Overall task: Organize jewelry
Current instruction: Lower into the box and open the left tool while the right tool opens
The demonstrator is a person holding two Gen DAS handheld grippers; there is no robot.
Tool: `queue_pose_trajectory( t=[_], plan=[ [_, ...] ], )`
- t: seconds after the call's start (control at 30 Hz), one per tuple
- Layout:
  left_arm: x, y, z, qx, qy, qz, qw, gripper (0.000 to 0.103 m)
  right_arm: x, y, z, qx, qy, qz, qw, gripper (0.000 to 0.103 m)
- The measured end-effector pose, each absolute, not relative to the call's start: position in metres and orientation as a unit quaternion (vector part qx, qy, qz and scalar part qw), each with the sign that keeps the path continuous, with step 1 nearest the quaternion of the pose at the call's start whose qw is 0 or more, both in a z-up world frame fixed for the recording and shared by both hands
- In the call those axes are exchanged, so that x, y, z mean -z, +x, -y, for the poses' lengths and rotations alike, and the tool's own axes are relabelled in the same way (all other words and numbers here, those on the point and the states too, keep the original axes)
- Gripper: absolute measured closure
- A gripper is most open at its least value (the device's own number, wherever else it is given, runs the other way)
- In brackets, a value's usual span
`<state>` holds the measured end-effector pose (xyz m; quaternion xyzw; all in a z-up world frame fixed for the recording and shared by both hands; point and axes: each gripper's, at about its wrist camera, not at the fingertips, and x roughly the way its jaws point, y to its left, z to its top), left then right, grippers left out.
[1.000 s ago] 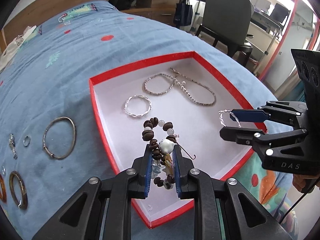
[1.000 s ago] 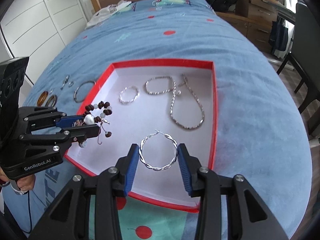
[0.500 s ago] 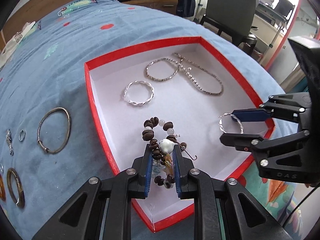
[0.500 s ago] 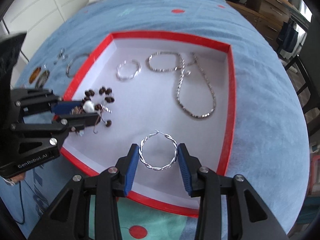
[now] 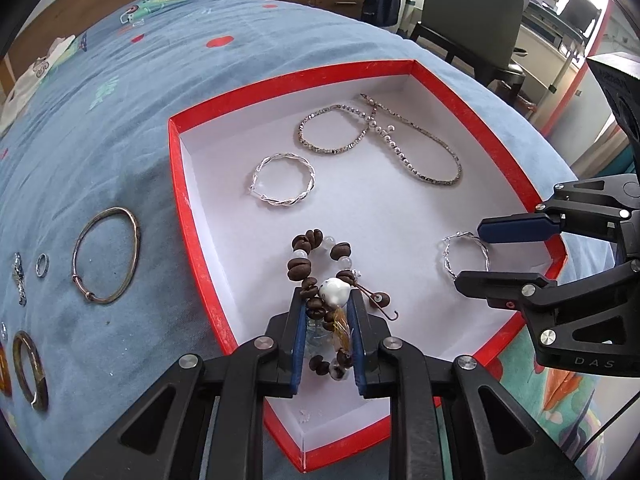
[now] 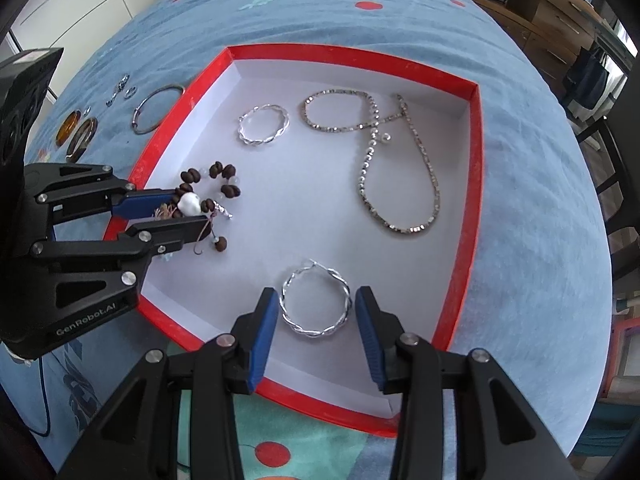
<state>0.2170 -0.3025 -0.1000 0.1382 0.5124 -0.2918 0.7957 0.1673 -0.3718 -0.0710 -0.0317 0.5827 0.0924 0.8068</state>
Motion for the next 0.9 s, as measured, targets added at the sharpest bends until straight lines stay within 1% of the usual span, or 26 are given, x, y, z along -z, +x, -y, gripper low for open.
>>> queue_pose_trajectory(
  t=[0.17, 0.23, 0.27, 0.3, 0.33, 0.37, 0.4, 0.63, 0.7, 0.77, 0.9],
  plan=[
    [0.098, 0.218, 0.302, 0.293, 0.133, -0.514, 0.795, 0.082, 0.069, 0.167, 0.372, -0.093, -0.035, -0.584, 0.805, 0.064],
    [0.095, 0.216, 0.301, 0.299, 0.128, -0.511, 0.796, 0.079, 0.065, 0.164, 0.372, -0.092, -0.034, -0.580, 0.809, 0.064],
    [0.093, 0.215, 0.301, 0.300, 0.127, -0.509, 0.797, 0.073, 0.062, 0.162, 0.373, -0.091, -0.033, -0.576, 0.812, 0.064],
    [0.090, 0.213, 0.300, 0.299, 0.128, -0.505, 0.800, 0.065, 0.058, 0.160, 0.374, -0.091, -0.031, -0.572, 0.814, 0.064],
    [0.088, 0.212, 0.299, 0.296, 0.129, -0.500, 0.804, 0.060, 0.053, 0.156, 0.375, -0.090, -0.029, -0.566, 0.819, 0.064],
    [0.085, 0.211, 0.298, 0.295, 0.130, -0.496, 0.807, 0.053, 0.047, 0.153, 0.376, -0.088, -0.027, -0.560, 0.823, 0.064],
    [0.081, 0.210, 0.297, 0.296, 0.126, -0.491, 0.810, 0.051, 0.041, 0.149, 0.377, -0.086, -0.024, -0.554, 0.827, 0.064],
    [0.048, 0.196, 0.287, 0.300, 0.116, -0.469, 0.823, 0.049, -0.004, 0.116, 0.392, -0.056, -0.003, -0.515, 0.855, 0.064],
    [0.036, 0.188, 0.280, 0.299, 0.110, -0.458, 0.830, 0.048, -0.016, 0.106, 0.394, -0.046, 0.002, -0.505, 0.862, 0.064],
    [0.024, 0.179, 0.270, 0.295, 0.104, -0.447, 0.838, 0.045, -0.029, 0.094, 0.396, -0.038, 0.006, -0.493, 0.869, 0.064],
    [0.001, 0.158, 0.245, 0.278, 0.098, -0.418, 0.859, 0.045, -0.055, 0.073, 0.393, -0.022, 0.018, -0.465, 0.885, 0.064]
  ],
)
